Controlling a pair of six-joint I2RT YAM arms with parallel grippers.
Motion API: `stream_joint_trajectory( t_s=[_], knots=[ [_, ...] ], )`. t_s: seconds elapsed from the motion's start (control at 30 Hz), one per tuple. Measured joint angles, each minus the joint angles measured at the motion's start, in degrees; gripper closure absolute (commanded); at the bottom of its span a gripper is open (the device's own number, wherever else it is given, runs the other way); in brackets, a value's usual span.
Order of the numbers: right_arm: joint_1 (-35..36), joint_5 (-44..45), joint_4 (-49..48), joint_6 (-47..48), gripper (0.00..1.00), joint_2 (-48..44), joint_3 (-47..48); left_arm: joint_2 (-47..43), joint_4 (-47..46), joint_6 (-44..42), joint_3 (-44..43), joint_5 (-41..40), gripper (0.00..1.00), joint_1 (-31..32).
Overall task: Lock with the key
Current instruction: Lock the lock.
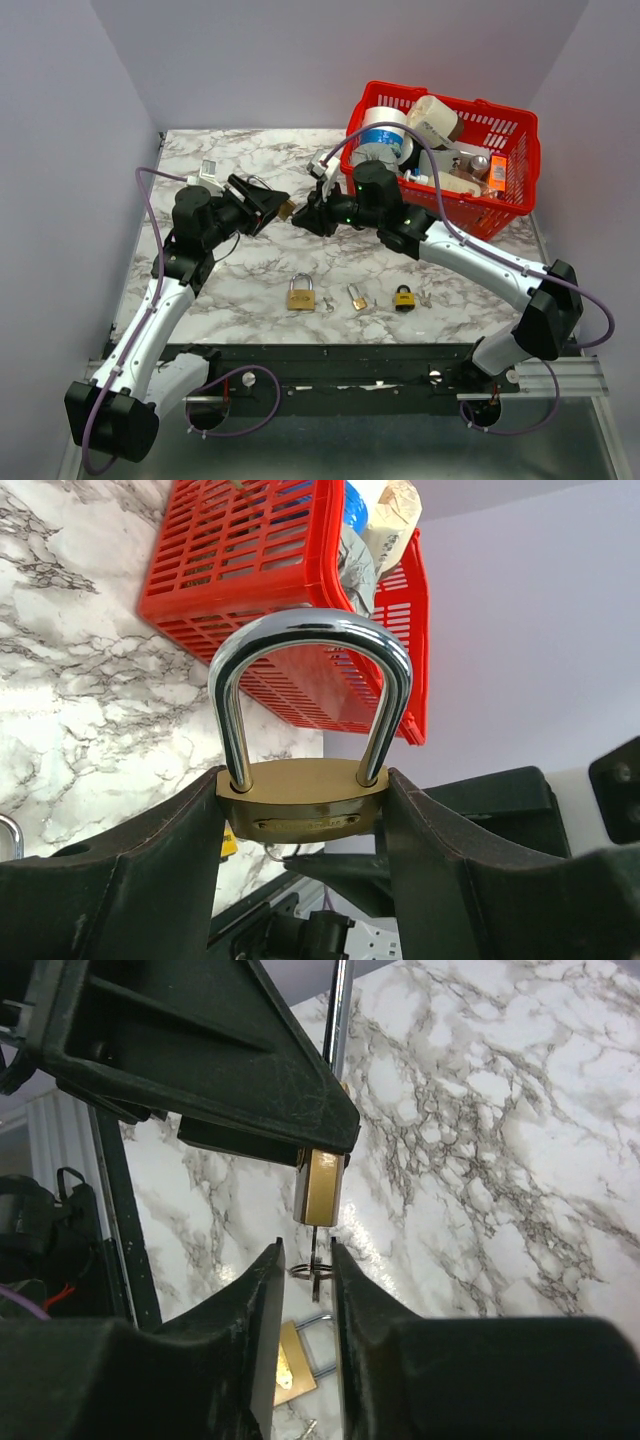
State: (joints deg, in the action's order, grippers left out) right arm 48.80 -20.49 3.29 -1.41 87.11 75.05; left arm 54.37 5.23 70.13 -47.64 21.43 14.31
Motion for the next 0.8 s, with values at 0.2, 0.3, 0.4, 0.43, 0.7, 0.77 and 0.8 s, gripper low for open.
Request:
stream_joint_trajectory(
  t_s=[0.2, 0.3, 0.4, 0.43, 0.7, 0.77, 0.8],
  knots=[
    [0.00, 0.00, -0.61, 0.26, 0.99, 0.81, 0.17, -0.09, 0.09, 0.11, 0.63, 0.02, 1.00, -0.04],
    [-0.17, 0.24, -0.72, 0.07, 0.99, 0.81, 0.20, -0.33, 0.07, 0.09, 0.63, -0.04, 1.00, -0.07],
    [-0.15, -0.28, -0.72, 0.04, 0.99, 0.81, 0.20, -0.35, 0.37, 0.26, 0.63, 0.15, 1.00, -0.79],
    [-0.15, -0.55, -1.01, 0.00, 0.99, 0.83, 0.17, -0.28, 0.46, 0.66, 0.63, 0.61, 1.00, -1.38],
    [-0.26, -2.32, -2.12, -1.73, 0.99, 0.87, -1.38, 2.69, 0.11, 0.94, -1.31, 1.99, 1.00, -8.02],
    [-0.11, -3.34, -2.10, -2.75, 0.99, 0.87, -1.73, 4.42, 0.13, 0.63, -2.32, 0.79, 1.00, -11.17],
    [-0.11, -3.72, -2.12, -3.48, 0.99, 0.87, -1.86, 4.96, 0.26, 0.44, -2.58, 0.33, 1.00, -12.31]
  ],
)
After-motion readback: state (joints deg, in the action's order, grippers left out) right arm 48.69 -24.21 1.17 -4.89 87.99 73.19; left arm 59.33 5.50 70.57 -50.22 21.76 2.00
